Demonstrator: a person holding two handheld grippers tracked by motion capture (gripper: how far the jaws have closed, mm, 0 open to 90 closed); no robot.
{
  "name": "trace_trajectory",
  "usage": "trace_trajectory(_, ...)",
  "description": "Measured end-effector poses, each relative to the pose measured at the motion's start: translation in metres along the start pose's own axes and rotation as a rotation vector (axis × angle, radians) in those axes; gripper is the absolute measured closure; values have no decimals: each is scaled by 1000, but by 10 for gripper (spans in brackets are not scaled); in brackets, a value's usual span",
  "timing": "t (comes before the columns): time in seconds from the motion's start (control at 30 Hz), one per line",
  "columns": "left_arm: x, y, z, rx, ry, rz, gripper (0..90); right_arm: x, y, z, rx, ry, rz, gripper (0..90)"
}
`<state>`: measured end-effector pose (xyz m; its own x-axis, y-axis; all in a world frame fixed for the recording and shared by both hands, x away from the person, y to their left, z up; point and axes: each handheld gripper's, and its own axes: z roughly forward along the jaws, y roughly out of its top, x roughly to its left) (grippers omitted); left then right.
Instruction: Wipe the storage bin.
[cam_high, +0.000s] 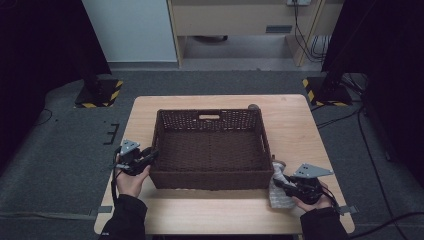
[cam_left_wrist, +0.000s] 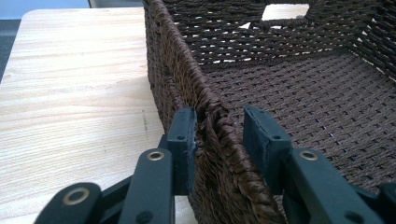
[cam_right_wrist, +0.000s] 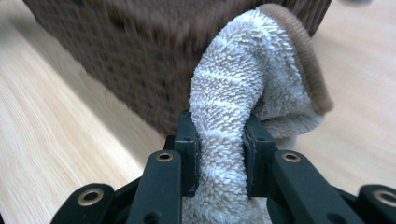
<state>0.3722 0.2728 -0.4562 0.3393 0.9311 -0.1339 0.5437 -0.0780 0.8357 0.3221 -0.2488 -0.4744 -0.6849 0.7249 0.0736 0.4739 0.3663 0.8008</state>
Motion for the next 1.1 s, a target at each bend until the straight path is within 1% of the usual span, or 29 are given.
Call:
trace_trajectory(0.1,0,0,0,0,3,-2,623,1,-6,9,69,1,-4,727)
trace_trajectory(0.13,0,0,0,2,3,-2,620,1,-7,9,78,-1,-7,727)
trace_trajectory(0.17,0,0,0,2,3,-1,620,1,-6,8,71,-5,-10,727)
trace_trajectory(0.2,1,0,0,2,2,-3,619,1,-5,5,59,-12,-8,727)
trace_trajectory(0.27,0,0,0,1,2,-2,620,0,-1,-5,5,-22,4,727)
trace_trajectory(0.3,0,0,0,1,1,-1,620,0,1,-11,-35,-30,13,727)
trace_trajectory(0.37,0,0,0,2,0,-3,620,2,5,-22,-111,-25,23,727)
trace_trajectory(0.4,0,0,0,2,0,-3,620,3,6,-27,-124,-21,21,727)
trace_trajectory(0.43,0,0,0,2,1,-2,620,5,5,-29,-127,-21,15,727)
trace_trajectory(0.47,0,0,0,2,1,-2,620,6,4,-29,-121,-16,14,727)
trace_trajectory(0.53,0,0,0,2,3,0,619,9,0,-25,-87,-10,15,727)
trace_trajectory(0.57,0,0,0,3,2,0,618,10,-2,-22,-63,-5,14,727)
trace_trajectory(0.6,0,0,0,3,3,-1,616,11,-6,-15,-19,-7,14,727)
trace_trajectory(0.63,0,0,0,3,2,-1,616,11,-6,-15,-19,-7,14,727)
trace_trajectory(0.67,0,0,0,4,3,-1,616,11,-8,-9,24,-6,23,727)
trace_trajectory(0.7,0,0,0,3,3,0,616,11,-8,-9,24,-6,23,727)
trace_trajectory(0.73,0,0,0,4,3,-1,613,9,-12,-1,67,-4,31,727)
trace_trajectory(0.77,0,0,0,4,2,-2,613,9,-12,-1,67,-4,31,727)
trace_trajectory(0.8,0,0,0,4,2,-3,609,8,-16,5,100,-2,35,727)
trace_trajectory(0.97,1,0,0,3,5,-5,599,7,-16,9,108,11,55,726)
trace_trajectory(1.03,1,-1,0,3,2,-11,597,6,-16,8,106,6,46,726)
trace_trajectory(1.1,2,-1,0,2,-2,-13,590,4,-13,3,90,-13,54,727)
